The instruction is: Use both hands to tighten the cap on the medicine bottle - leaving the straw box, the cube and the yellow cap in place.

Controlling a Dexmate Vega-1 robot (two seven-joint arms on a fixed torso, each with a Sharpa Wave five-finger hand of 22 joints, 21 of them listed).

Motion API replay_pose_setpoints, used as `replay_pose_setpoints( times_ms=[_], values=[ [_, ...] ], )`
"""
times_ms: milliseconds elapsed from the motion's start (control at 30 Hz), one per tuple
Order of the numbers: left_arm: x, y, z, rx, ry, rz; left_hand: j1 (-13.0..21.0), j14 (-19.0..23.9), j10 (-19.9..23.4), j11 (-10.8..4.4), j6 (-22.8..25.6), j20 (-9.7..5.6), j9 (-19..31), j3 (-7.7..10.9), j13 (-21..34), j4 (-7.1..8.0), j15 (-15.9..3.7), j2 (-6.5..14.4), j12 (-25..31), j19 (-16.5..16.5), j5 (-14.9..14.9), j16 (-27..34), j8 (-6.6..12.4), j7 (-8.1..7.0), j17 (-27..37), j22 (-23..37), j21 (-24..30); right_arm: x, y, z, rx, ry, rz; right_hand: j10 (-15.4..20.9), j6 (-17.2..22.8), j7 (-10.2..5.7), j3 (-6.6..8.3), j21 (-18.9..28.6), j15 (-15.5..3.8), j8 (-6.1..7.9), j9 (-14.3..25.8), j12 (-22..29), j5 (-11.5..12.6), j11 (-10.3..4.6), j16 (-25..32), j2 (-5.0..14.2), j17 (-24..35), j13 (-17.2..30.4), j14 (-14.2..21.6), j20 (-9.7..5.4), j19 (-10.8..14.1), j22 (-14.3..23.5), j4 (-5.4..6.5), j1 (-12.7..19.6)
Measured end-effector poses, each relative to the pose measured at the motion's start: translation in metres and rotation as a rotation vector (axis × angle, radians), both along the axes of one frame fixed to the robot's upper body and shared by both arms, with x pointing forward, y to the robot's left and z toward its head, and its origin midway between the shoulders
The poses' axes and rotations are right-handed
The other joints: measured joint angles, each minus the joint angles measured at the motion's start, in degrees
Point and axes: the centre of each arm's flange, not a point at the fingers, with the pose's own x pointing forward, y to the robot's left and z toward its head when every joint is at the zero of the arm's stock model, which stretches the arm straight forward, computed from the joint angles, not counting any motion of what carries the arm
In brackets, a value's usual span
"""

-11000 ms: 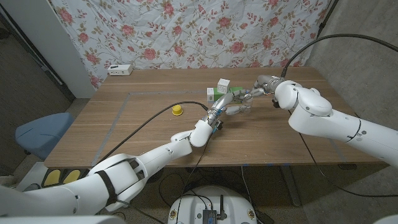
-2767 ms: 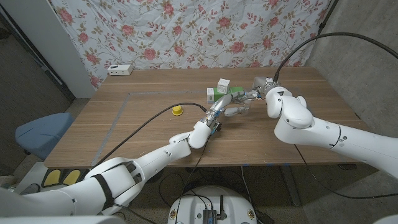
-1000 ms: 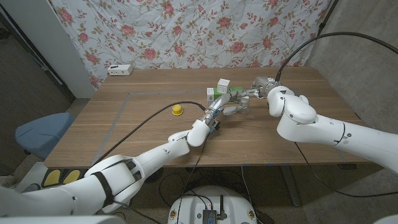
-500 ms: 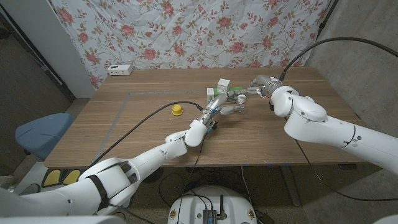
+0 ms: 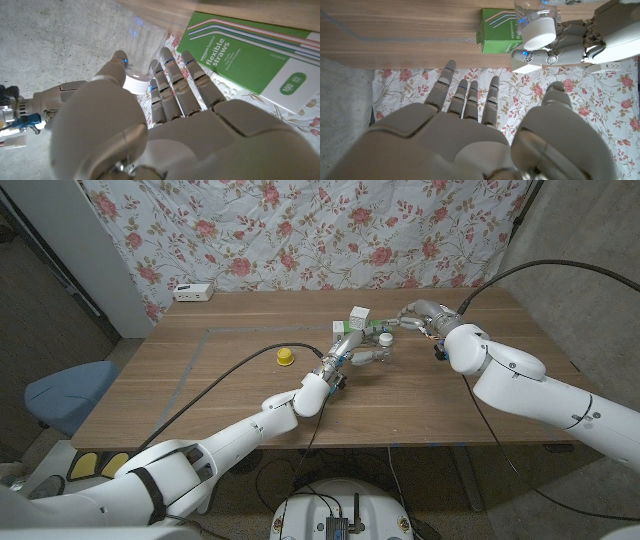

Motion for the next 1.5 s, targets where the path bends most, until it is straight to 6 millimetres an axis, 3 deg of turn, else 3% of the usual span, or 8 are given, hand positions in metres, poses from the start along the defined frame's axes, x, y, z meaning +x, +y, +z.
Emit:
replay_pose_setpoints(
  times_ms=[367,600,733,767,1000,1233,1367,1500],
  values=[
    [-0.007,0.006,0.002,0.003,-0.009,0.012,0.36,0.00,-0.01,0.00,0.00,0.00,0.00,-0.01,0.01,0.00,0.00,0.36,0.22,0.00,0.11,0.00,0.00,0.00,-0.01,0.00,0.00,-0.001,-0.008,-0.002,0.111,-0.076,0.098,0.72,-0.40,0.39,0.55,0.43,0.22,-0.65,-0.26,0.44,0.00,0.71,0.28,2.13,0.00,-0.14,0.23,-2.59,2.59,-0.27,0.55,-1.05],
    [-0.011,0.012,0.001,0.006,-0.011,0.032,0.36,0.00,-0.01,0.00,0.00,0.00,0.00,-0.01,0.03,0.00,0.00,0.36,0.22,0.00,0.13,0.00,0.00,0.00,-0.01,0.00,0.00,0.006,-0.023,-0.009,0.217,-0.110,0.139,1.04,-0.83,-0.01,0.58,0.43,0.43,-1.31,-0.53,0.44,0.00,1.01,0.28,2.72,-0.21,-0.23,0.45,-3.22,3.22,-0.27,0.91,-1.66],
    [-0.015,0.015,0.002,0.000,-0.017,0.027,0.75,-0.22,-0.01,0.00,0.00,0.00,0.00,-0.01,0.04,0.00,0.21,-0.03,0.21,0.00,0.13,0.00,0.00,0.00,-0.01,0.00,0.00,0.003,-0.019,-0.006,0.257,-0.143,0.199,1.67,-1.34,0.08,0.56,0.91,0.41,-1.72,-0.79,0.75,0.00,1.20,0.29,3.09,-0.28,-0.41,0.87,-3.36,4.44,-0.27,1.03,-2.03],
    [-0.014,0.017,0.001,0.005,-0.012,0.047,0.75,-0.22,-0.01,0.00,0.00,0.00,0.00,-0.01,0.04,0.00,0.21,-0.03,0.21,0.00,0.13,0.00,0.00,0.00,-0.01,0.00,0.00,0.011,-0.030,-0.013,0.300,-0.139,0.187,1.67,-1.34,0.08,0.56,1.05,0.41,-1.91,-0.79,0.75,0.00,1.20,0.29,3.26,-0.28,-0.41,0.88,-3.30,4.56,-0.27,1.03,-2.20],
    [-0.017,0.023,-0.001,0.002,-0.011,0.067,0.75,-0.22,-0.01,0.00,-0.33,0.00,0.00,-0.01,0.04,0.00,0.21,-0.03,0.16,0.00,0.13,0.00,0.00,-0.32,-0.01,0.00,0.00,0.019,-0.041,-0.021,0.399,-0.173,0.244,2.09,-1.88,0.16,0.79,1.10,-0.20,-2.34,-1.06,0.75,0.00,1.61,0.29,3.65,-0.47,-0.67,1.49,-3.72,5.57,-0.27,1.26,-2.22],
    [-0.023,0.027,-0.003,-0.007,-0.014,0.065,0.75,-0.57,-0.01,0.00,-0.33,0.86,0.00,-0.25,0.04,-0.24,0.13,-0.04,0.14,-0.91,0.11,0.00,0.00,-0.32,-0.01,0.00,-0.24,0.019,-0.041,-0.020,0.470,-0.215,0.338,2.48,-3.38,0.07,1.02,0.18,-0.84,-3.00,-1.42,0.75,0.00,1.60,0.29,4.91,-0.38,-0.93,0.84,-5.49,3.81,-0.26,1.49,-3.11],
    [-0.022,0.032,-0.006,-0.010,-0.003,0.099,0.74,-0.75,-0.01,0.00,-0.10,1.22,0.00,-0.64,0.04,-0.32,0.29,-0.04,0.00,-1.67,0.10,0.00,0.00,-0.55,-0.01,0.00,-0.45,0.031,-0.054,-0.030,0.537,-0.209,0.348,1.85,-4.69,-0.05,1.17,0.13,-1.56,-3.45,-1.59,0.37,0.00,0.98,0.29,5.88,-0.38,-0.93,0.12,-6.50,2.80,-0.18,1.72,-4.07],
    [-0.024,0.036,-0.008,-0.015,0.002,0.112,1.11,-1.25,-0.01,0.00,-0.10,1.98,0.00,-0.63,0.02,-0.32,0.41,-0.41,0.22,-2.43,0.06,0.00,0.00,-0.55,-0.01,0.00,-0.67,0.036,-0.058,-0.034,0.587,-0.207,0.384,1.12,-6.48,0.62,0.91,-0.31,-2.17,-3.99,-1.85,-0.25,0.00,0.27,0.22,6.91,-0.11,-1.20,-0.49,-7.26,2.03,-0.11,2.65,-5.16]
  ],
)
